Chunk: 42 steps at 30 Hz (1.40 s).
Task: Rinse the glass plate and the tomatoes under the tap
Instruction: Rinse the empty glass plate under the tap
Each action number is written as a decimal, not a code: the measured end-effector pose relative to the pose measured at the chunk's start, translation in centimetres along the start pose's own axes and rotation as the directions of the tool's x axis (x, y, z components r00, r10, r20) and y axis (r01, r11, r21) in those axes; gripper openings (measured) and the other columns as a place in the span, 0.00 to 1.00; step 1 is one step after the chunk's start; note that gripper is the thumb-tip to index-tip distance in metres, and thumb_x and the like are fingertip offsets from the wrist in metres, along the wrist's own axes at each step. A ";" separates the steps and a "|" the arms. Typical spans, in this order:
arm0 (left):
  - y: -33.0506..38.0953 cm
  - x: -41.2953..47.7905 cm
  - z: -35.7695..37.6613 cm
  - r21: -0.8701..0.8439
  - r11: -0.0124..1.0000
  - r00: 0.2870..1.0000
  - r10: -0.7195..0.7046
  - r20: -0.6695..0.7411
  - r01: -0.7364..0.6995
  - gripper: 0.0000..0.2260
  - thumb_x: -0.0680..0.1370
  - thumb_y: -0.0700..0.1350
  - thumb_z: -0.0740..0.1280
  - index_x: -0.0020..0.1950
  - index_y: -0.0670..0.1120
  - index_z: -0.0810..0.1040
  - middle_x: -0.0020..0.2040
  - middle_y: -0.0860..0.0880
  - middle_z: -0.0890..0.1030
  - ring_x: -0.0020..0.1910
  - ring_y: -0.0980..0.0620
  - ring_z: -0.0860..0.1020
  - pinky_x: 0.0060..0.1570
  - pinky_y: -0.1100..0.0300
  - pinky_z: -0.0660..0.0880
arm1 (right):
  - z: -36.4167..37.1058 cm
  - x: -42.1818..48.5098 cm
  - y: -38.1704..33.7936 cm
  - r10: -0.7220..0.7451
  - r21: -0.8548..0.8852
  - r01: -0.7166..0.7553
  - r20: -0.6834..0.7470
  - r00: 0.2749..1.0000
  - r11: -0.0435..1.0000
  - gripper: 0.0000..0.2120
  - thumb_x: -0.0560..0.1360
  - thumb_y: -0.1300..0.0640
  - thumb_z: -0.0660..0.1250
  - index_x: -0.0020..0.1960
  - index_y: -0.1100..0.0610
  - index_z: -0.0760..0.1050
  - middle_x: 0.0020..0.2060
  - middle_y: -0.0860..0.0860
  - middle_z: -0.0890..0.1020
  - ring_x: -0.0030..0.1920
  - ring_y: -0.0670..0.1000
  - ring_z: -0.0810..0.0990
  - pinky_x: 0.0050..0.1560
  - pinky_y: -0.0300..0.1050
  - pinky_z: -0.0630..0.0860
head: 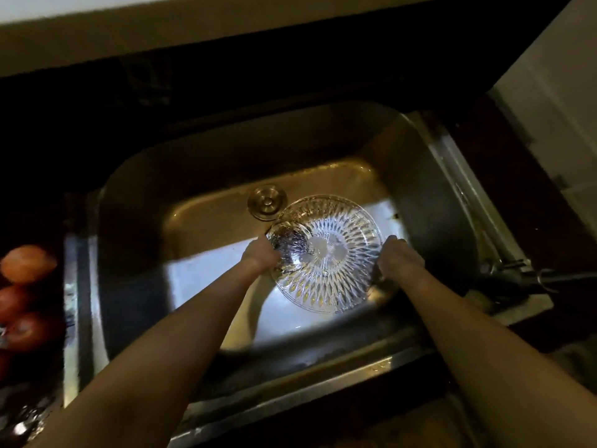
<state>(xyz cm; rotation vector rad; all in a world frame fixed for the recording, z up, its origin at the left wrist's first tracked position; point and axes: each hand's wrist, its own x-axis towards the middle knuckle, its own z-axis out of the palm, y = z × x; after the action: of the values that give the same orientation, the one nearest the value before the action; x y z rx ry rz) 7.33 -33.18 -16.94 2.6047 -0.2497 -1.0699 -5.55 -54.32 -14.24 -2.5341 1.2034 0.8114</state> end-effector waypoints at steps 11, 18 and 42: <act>0.3 1.5 2.6 -0.357 0.932 0.986 -0.006 -0.167 -0.054 0.10 0.81 0.39 0.55 0.60 0.36 0.63 0.51 0.34 0.78 0.39 0.44 0.76 0.36 0.54 0.71 | 1.9 3.4 0.1 0.154 0.249 -0.148 -0.005 0.988 0.957 0.19 0.77 0.59 0.60 0.66 0.64 0.64 0.67 0.62 0.72 0.67 0.62 0.70 0.64 0.52 0.70; 1.4 -0.7 0.7 -0.637 0.748 0.975 0.063 -0.214 -0.188 0.06 0.83 0.44 0.48 0.49 0.47 0.63 0.36 0.48 0.70 0.18 0.57 0.74 0.15 0.64 0.70 | 0.2 2.7 0.6 0.195 0.541 -0.163 -0.002 0.981 0.825 0.16 0.75 0.64 0.62 0.62 0.60 0.66 0.59 0.62 0.77 0.56 0.63 0.79 0.56 0.55 0.77; 11.8 -9.7 -9.6 -0.705 0.547 0.865 0.074 -0.496 -0.451 0.07 0.83 0.45 0.49 0.56 0.48 0.64 0.32 0.48 0.75 0.19 0.56 0.73 0.17 0.66 0.69 | -10.3 -13.1 7.0 0.161 0.539 0.097 -0.410 0.898 0.837 0.13 0.79 0.61 0.54 0.57 0.67 0.73 0.53 0.65 0.79 0.54 0.63 0.79 0.51 0.51 0.74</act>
<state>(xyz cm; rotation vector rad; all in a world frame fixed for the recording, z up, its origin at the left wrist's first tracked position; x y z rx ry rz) 6.74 -39.43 -0.02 1.7748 -0.0306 -0.3320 -13.72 -54.61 1.91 -2.2495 1.3601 -0.1420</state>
